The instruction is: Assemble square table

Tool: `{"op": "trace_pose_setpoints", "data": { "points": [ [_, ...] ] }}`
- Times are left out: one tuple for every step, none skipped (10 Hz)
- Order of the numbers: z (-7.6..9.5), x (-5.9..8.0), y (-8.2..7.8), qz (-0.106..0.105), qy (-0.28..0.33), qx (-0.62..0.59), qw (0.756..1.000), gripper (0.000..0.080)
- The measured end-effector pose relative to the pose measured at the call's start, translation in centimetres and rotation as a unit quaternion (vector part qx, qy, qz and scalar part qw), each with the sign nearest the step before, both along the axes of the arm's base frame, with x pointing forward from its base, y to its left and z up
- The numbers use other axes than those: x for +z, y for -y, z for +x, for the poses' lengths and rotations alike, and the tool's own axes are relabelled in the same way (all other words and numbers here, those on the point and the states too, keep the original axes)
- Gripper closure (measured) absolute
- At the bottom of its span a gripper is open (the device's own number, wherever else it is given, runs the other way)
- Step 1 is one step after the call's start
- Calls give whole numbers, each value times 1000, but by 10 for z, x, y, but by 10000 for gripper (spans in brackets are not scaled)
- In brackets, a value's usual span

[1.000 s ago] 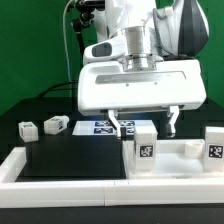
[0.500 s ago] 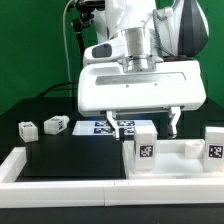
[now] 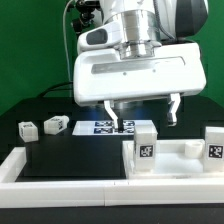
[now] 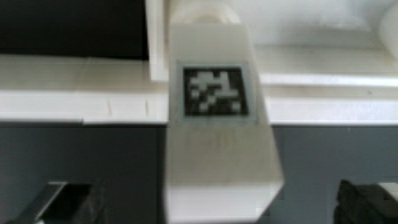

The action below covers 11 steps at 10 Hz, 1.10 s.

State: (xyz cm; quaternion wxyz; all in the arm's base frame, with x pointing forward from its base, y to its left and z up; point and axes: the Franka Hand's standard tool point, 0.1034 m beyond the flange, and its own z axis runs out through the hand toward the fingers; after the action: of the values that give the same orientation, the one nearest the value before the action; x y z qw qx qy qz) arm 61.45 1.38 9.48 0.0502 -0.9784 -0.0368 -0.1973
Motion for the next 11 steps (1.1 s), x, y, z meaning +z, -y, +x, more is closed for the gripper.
{"op": "trace_pose_setpoints", "data": {
  "points": [
    [1, 2, -6, 9, -27, 7, 1000, 150],
    [-1, 2, -9, 21, -66, 9, 998, 150],
    [2, 2, -7, 30, -104, 13, 994, 150],
    [5, 2, -8, 32, -150, 18, 988, 150],
    [10, -1, -9, 30, -181, 28, 983, 150],
    [10, -5, -7, 35, -212, 32, 976, 150],
    [10, -6, -6, 39, -242, 36, 969, 150],
    [13, -6, -8, 39, -240, 37, 969, 150],
    [13, -6, -8, 39, -240, 37, 969, 150],
    [13, -7, -8, 39, -240, 37, 969, 150],
    [13, -7, -7, 39, -241, 38, 969, 150]
  ]
}}
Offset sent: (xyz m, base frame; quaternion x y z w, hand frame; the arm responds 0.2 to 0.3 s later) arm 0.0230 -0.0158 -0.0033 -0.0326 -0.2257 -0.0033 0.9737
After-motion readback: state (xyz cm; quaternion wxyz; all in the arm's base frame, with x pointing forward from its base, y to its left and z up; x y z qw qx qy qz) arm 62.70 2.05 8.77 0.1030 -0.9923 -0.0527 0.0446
